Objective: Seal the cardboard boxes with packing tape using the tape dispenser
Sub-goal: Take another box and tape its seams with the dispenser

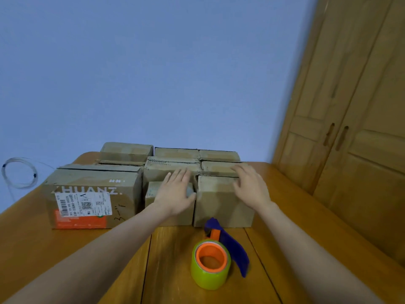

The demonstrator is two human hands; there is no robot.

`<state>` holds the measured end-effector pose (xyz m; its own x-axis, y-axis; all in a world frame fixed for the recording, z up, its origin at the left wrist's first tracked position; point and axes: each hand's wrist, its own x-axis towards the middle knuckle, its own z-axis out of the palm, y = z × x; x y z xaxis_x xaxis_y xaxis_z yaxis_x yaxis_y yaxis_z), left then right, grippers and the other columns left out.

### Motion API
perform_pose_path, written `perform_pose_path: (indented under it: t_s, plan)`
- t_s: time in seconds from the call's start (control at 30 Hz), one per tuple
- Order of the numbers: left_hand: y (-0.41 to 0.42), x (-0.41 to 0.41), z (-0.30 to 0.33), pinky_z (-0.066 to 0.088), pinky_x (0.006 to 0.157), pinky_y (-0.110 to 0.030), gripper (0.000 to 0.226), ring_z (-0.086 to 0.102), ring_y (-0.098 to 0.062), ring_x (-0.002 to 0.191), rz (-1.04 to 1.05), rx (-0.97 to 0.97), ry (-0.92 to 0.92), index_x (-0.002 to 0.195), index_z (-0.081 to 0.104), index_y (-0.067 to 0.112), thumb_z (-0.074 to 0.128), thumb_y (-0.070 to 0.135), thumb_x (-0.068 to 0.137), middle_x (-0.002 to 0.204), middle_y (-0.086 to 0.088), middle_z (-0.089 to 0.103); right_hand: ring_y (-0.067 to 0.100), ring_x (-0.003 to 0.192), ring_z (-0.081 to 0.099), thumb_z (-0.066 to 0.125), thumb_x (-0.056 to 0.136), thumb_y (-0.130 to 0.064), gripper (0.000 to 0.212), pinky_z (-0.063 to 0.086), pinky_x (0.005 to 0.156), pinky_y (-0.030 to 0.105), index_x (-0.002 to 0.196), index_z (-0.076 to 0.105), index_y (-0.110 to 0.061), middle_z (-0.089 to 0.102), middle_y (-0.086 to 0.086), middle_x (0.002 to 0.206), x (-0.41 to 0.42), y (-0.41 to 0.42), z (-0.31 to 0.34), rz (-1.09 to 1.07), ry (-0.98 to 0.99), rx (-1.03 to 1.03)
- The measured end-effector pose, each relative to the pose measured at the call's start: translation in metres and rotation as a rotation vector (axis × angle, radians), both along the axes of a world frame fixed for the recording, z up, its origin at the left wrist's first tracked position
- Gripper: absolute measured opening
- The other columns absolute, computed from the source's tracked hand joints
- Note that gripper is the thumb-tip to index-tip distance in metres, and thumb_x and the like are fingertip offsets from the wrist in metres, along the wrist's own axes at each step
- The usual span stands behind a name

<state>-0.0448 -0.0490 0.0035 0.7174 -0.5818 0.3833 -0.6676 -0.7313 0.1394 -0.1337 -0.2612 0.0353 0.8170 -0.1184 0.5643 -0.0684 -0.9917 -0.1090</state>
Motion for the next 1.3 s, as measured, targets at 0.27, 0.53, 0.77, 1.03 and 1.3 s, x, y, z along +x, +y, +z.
perform_pose_path:
  t_s: [0.27,0.53,0.77,1.03,1.3]
  plan:
    - [-0.071,0.004,0.009,-0.007,0.119,-0.047,0.085,-0.014,-0.024,0.147,-0.045,0.258,0.144,0.154,-0.004,0.019,0.035,0.063,0.094,0.161,-0.005,-0.009,0.019,0.146,-0.001,0.058,0.088,-0.027,0.087,0.010,0.119,0.045,0.153,0.001,-0.027,0.001,-0.005,0.160,0.001,-0.048,-0.037,-0.066,0.482,0.004]
    - [-0.089,0.006,-0.010,0.022,0.117,-0.042,0.076,0.002,-0.024,0.149,-0.013,0.129,0.179,0.153,0.014,0.017,0.058,0.034,0.093,0.162,-0.004,0.008,0.018,0.138,0.020,0.060,0.089,-0.041,0.072,0.031,0.107,0.038,0.149,0.022,-0.026,0.025,-0.006,0.150,0.006,-0.051,-0.050,-0.113,0.318,-0.067]
    - [-0.091,0.004,-0.011,0.015,0.118,-0.038,0.068,0.002,-0.019,0.149,-0.032,0.072,0.168,0.154,0.016,0.018,0.053,0.028,0.097,0.162,-0.001,0.009,0.021,0.129,0.031,0.058,0.093,-0.025,0.056,0.042,0.096,0.033,0.144,0.037,-0.023,0.038,-0.003,0.145,0.008,-0.048,-0.043,-0.161,0.305,-0.024]
    - [-0.102,-0.012,0.011,0.010,0.120,-0.032,0.063,0.005,-0.018,0.149,-0.129,0.017,0.101,0.152,0.021,0.016,0.051,0.028,0.098,0.161,-0.003,0.013,0.020,0.132,0.031,0.055,0.093,-0.021,0.054,0.043,0.096,0.034,0.145,0.037,-0.021,0.039,-0.003,0.147,-0.019,-0.051,-0.021,-0.234,0.229,-0.044]
    - [-0.078,-0.043,0.068,0.021,0.116,-0.034,0.058,0.012,-0.017,0.148,-0.177,-0.118,-0.031,0.148,0.032,0.014,0.052,0.031,0.097,0.159,-0.003,0.022,0.020,0.130,0.032,0.056,0.091,-0.024,0.050,0.037,0.094,0.035,0.140,0.045,-0.023,0.044,-0.008,0.143,-0.054,-0.034,0.040,-0.268,0.032,-0.147]
